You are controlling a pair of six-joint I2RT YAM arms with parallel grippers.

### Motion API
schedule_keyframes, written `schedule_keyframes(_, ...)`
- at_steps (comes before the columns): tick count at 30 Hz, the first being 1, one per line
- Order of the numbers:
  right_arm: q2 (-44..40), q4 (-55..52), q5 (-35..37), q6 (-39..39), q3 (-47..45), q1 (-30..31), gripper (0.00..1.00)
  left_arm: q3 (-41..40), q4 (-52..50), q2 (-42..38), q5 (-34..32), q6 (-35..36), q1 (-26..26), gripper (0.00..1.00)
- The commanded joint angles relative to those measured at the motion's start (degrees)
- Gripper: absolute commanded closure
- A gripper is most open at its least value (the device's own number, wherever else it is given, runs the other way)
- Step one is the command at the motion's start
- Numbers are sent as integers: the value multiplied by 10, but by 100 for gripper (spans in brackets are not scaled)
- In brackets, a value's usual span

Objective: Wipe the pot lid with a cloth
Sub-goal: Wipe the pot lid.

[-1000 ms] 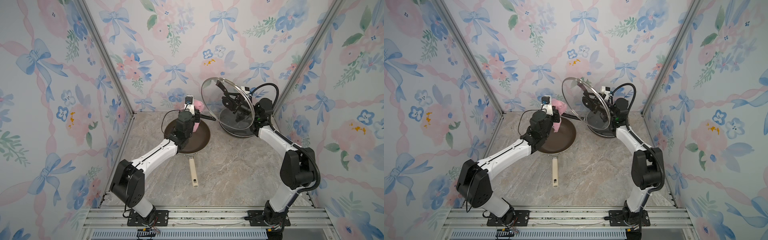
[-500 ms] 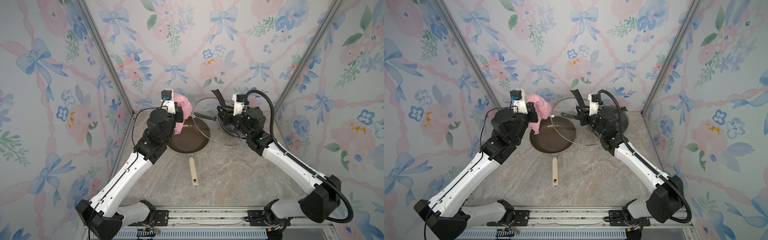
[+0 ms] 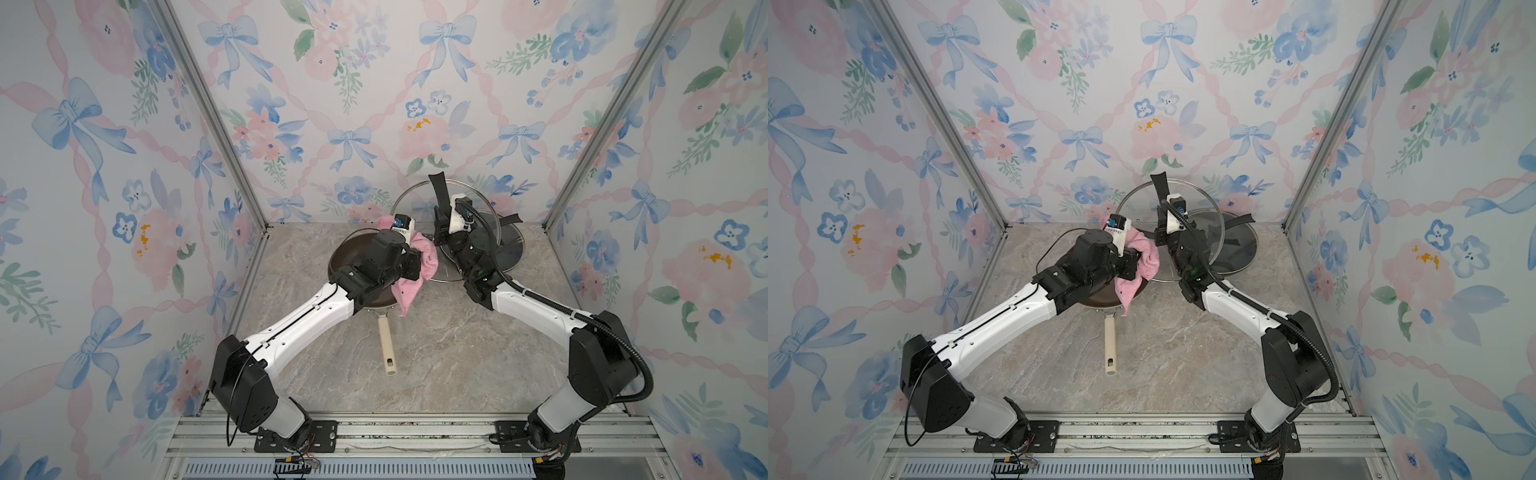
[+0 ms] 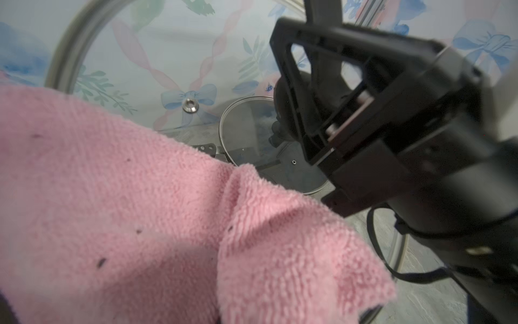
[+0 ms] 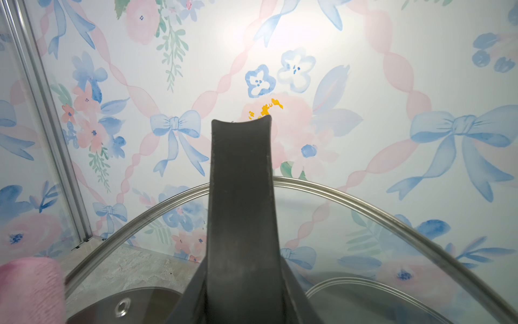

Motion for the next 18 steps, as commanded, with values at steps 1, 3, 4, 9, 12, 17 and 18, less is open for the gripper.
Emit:
schedule_keyframes(1, -70, 114, -33, 11, 8, 8, 96, 54, -14, 40, 23, -21, -2, 96)
schedule_keyframes(3, -98, 74, -73, 9, -12, 8, 96, 104, -14, 74, 10, 0, 1, 96)
schedule_keyframes(4, -111, 59, -90, 9, -21, 9, 96, 124, -14, 89, 11, 7, 6, 96)
schedule_keyframes(9, -191, -44, -154, -23, -82, 21, 96, 271, -48, 185, 6, 2, 62, 96)
schedule_keyframes(12, -235, -73, -156, -36, -112, 30, 96, 346, -72, 240, 3, -1, 86, 97)
schedule_keyframes(17, -259, -64, -104, -42, -131, 30, 97, 374, -94, 263, 15, 0, 96, 97)
schedule_keyframes(18, -251, -51, -88, -42, -130, 27, 98, 360, -94, 252, 28, 2, 95, 97)
